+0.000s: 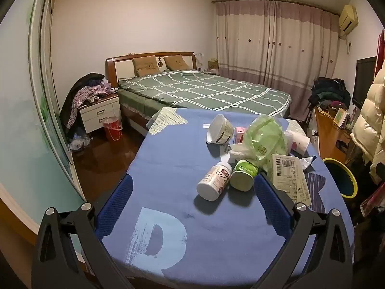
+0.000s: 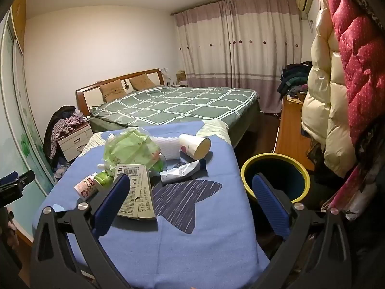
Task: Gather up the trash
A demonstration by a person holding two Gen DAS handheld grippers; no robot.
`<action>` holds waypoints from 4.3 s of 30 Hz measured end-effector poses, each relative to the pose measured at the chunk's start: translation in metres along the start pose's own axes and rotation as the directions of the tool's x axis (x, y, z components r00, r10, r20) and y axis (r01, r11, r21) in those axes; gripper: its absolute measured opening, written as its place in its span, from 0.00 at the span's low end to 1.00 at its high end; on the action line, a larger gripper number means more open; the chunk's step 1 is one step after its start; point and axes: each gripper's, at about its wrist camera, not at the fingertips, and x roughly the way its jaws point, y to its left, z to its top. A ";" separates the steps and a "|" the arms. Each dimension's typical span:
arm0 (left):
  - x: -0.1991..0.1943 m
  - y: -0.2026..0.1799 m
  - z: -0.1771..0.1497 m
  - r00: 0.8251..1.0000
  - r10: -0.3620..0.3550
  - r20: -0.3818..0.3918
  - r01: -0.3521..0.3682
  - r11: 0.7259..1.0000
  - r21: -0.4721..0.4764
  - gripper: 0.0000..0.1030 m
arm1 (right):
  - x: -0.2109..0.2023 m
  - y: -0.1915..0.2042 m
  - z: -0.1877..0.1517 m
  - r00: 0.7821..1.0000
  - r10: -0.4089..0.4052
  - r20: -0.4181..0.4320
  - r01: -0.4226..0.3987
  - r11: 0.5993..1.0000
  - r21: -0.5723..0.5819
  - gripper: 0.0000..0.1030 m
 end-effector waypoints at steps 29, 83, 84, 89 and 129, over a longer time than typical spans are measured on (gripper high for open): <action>0.005 -0.003 -0.002 0.999 -0.025 -0.033 0.026 1.000 0.011 0.96 | 0.005 0.001 -0.002 1.000 0.005 -0.011 -0.005 1.000 0.009 0.94; 0.017 -0.008 -0.008 0.995 -0.053 -0.081 0.053 0.999 0.003 0.96 | 0.012 -0.002 -0.007 1.000 0.010 -0.024 -0.010 1.000 0.021 0.94; 0.017 -0.008 -0.008 0.995 -0.052 -0.082 0.052 0.999 0.003 0.96 | 0.012 -0.002 -0.008 1.000 0.010 -0.024 -0.009 1.000 0.021 0.94; 0.019 -0.006 -0.007 0.995 -0.052 -0.087 0.052 0.999 0.001 0.96 | 0.013 -0.002 -0.008 1.000 0.010 -0.024 -0.009 1.000 0.021 0.94; 0.099 0.009 0.000 0.992 0.008 -0.129 -0.010 1.000 -0.021 0.96 | 0.193 0.104 0.042 0.968 0.161 -0.193 -0.177 0.982 -0.069 0.94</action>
